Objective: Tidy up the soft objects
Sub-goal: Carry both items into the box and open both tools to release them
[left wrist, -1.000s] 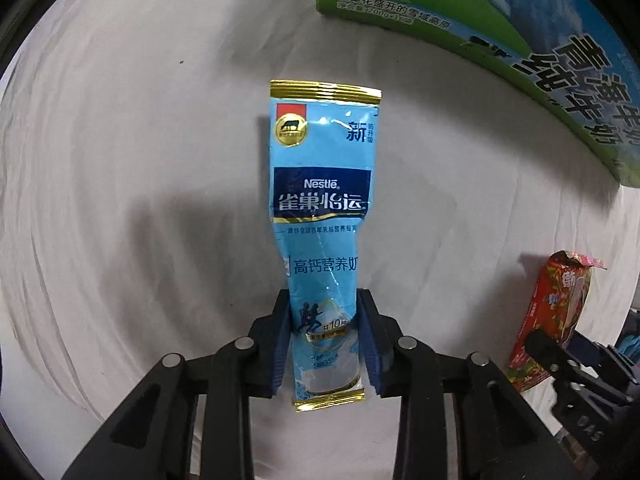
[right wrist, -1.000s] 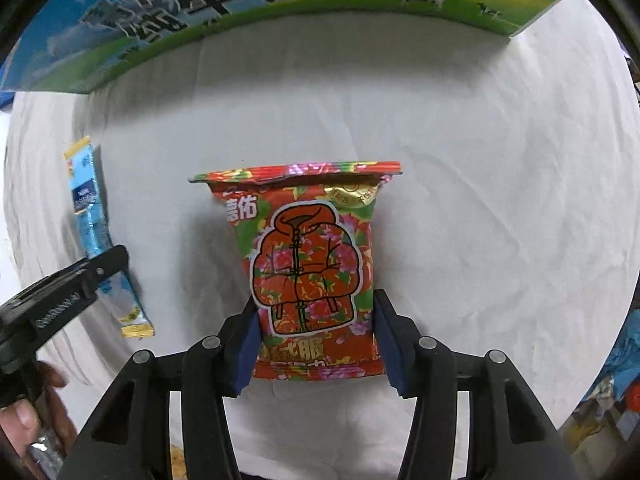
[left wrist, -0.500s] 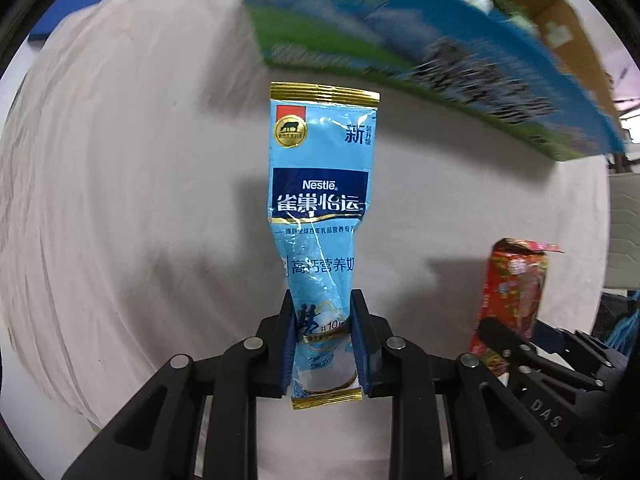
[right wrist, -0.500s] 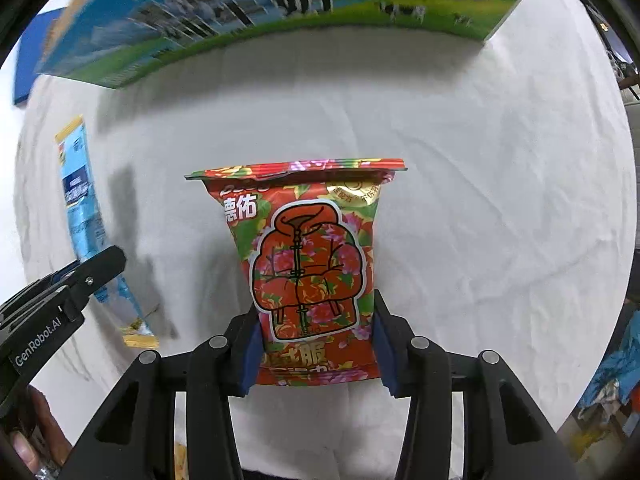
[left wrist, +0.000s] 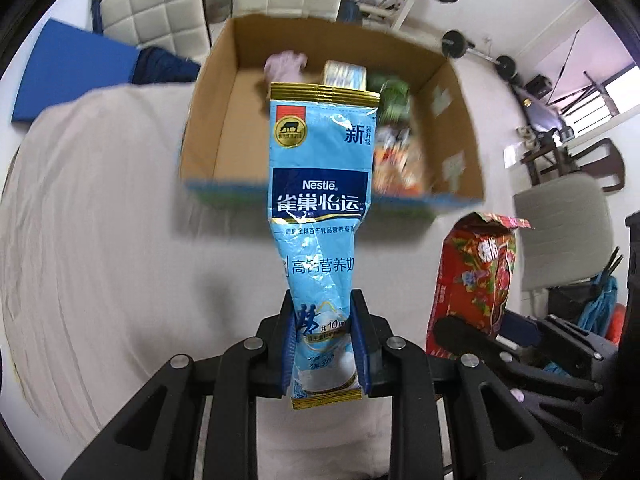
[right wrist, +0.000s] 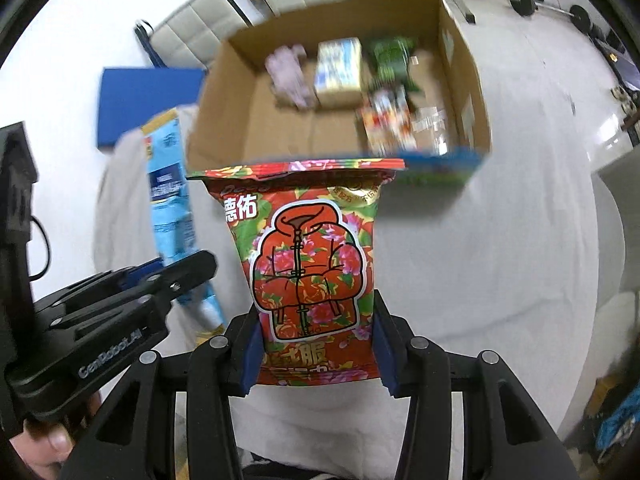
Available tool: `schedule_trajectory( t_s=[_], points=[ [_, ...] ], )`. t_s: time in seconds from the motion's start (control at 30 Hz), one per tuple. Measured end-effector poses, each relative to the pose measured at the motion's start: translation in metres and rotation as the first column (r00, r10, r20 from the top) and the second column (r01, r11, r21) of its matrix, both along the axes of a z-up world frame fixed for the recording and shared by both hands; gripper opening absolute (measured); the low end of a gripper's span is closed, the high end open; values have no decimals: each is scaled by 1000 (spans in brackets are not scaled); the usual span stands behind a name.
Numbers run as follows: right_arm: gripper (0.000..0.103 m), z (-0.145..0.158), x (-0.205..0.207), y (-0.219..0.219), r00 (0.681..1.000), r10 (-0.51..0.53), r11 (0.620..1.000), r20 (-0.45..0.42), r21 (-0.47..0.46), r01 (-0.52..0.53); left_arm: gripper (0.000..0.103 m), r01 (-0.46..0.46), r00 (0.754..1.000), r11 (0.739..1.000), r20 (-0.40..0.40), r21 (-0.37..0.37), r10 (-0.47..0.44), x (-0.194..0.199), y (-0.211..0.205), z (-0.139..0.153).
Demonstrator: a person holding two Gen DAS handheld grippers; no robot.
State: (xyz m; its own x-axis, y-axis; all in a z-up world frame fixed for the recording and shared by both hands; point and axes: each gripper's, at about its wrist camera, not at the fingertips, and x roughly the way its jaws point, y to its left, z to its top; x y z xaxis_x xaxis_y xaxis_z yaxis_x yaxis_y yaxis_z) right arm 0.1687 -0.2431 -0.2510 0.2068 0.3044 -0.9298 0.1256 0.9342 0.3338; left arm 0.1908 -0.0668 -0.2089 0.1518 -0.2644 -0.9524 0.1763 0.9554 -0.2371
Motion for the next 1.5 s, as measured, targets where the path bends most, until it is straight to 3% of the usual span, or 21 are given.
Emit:
schedule_trajectory(
  t_s=[0.13,0.27,0.37,0.5,0.67,1.0,1.07,1.13,1.23,1.4,1.5],
  points=[
    [49,34,33,-10,999,-9,1000,51,-8,10,22,18,998,999,60,35,-20,39,-4,24],
    [49,41,72,-15,997,-26,1000,70,-16,27,22,7,998,1000,67,28,-9,82,-1,26],
    [49,32,97,-15,998,-30,999,59,-18,31,22,-7,1000,1000,30,13,7,115,-1,13],
    [49,3,131,-12,1000,-29,1000,0,-3,29,22,-11,999,1000,-44,28,12,150,3,-2],
    [49,-47,159,-8,994,-53,999,-91,-8,53,22,44,989,992,-145,120,-26,183,-4,-43],
    [49,-123,194,-3,976,-32,999,-214,12,36,24,66,942,984,-336,169,-5,210,-4,-118],
    [50,-137,198,-3,970,-16,999,-242,24,23,29,59,935,984,-354,169,5,212,-1,-125],
    [52,-145,200,-5,968,-9,1000,-251,20,15,44,43,927,987,-375,156,19,213,2,-130],
    [61,-147,200,-7,969,-1,1000,-249,-13,-2,59,15,933,990,-359,142,38,212,6,-129],
    [66,-132,198,-18,975,-17,1000,-220,-26,12,65,-1,952,989,-304,148,47,205,7,-119],
    [69,-118,197,-29,980,-32,999,-195,-44,24,77,6,965,988,-260,153,35,197,5,-111]
  ],
)
